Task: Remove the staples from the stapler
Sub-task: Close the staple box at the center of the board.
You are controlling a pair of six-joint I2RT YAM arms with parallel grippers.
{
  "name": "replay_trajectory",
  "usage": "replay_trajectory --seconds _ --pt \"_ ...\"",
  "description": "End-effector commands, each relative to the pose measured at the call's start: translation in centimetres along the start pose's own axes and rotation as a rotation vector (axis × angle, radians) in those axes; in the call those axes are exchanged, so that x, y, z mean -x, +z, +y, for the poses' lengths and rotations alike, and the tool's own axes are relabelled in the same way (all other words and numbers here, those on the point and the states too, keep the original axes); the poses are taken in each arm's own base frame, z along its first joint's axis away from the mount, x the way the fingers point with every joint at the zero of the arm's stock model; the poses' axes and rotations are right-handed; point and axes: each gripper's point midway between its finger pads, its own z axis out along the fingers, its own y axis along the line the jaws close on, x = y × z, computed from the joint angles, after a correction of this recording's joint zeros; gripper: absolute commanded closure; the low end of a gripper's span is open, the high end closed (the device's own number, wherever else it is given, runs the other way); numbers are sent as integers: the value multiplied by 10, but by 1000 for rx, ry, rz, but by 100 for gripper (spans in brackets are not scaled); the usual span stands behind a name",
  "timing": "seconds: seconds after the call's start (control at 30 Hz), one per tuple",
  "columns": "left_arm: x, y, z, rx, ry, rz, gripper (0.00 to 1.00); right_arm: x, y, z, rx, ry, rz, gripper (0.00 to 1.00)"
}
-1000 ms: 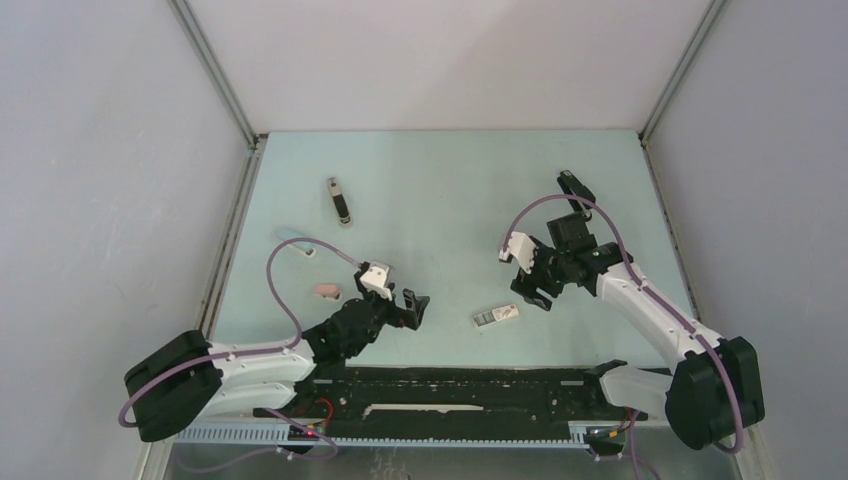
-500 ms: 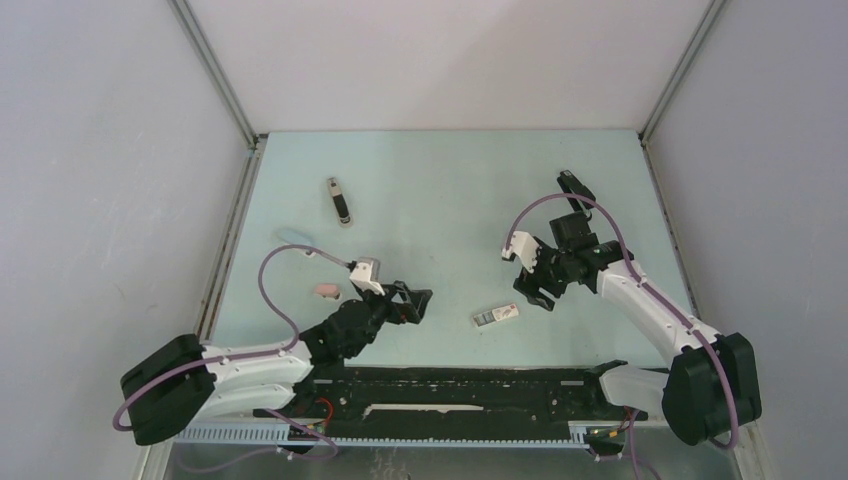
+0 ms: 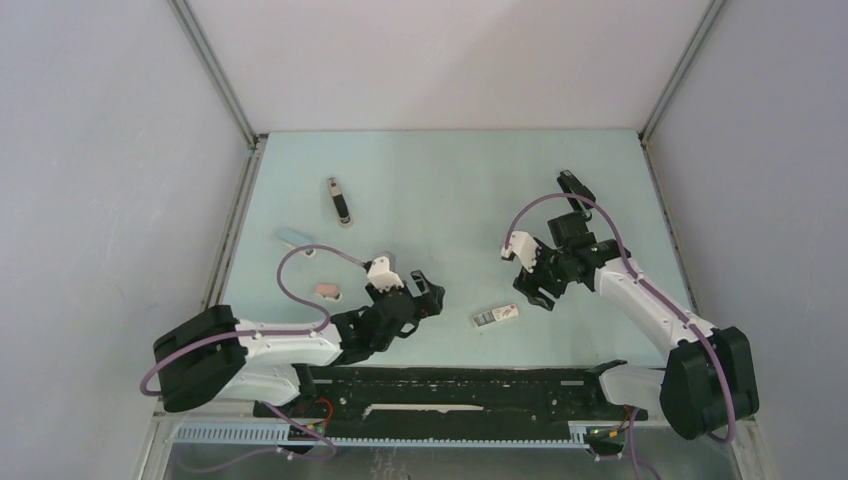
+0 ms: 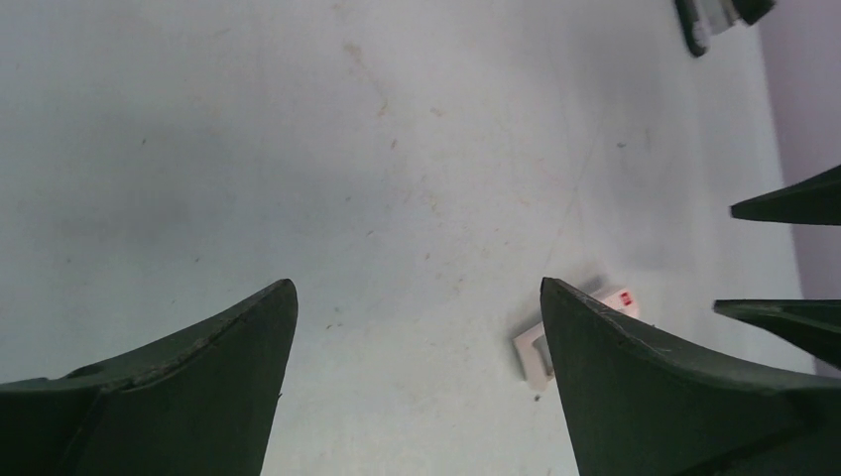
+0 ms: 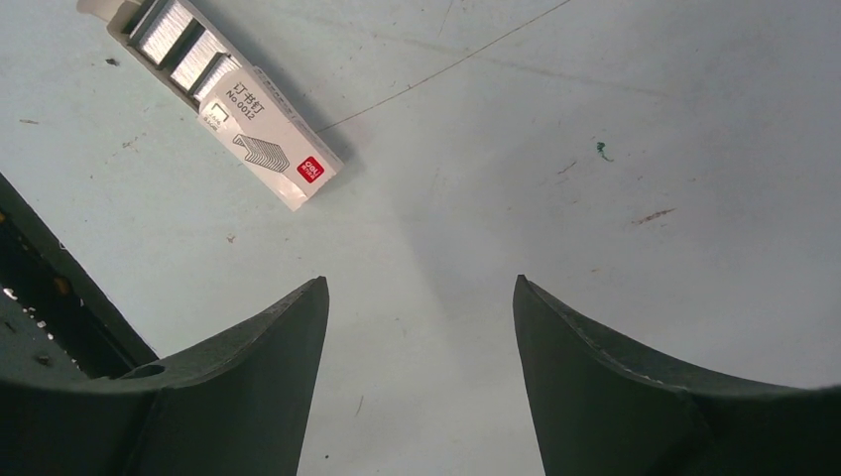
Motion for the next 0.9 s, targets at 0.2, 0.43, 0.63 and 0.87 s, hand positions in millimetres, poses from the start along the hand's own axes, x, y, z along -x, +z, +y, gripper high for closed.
replay_trajectory --seconds 0.2,0.43,0.63,0.87 --pt "-12 9 -8 49 -80 12 12 8 3 -21 -50 85 23 31" --pt "-17 9 -13 19 -9 26 25 8 9 -26 -55 157 15 38" --pt "-30 17 -13 57 3 64 48 7 12 -31 -43 251 10 48" --pt "-37 25 -19 109 55 83 68 -3 20 -33 -13 317 50 68"
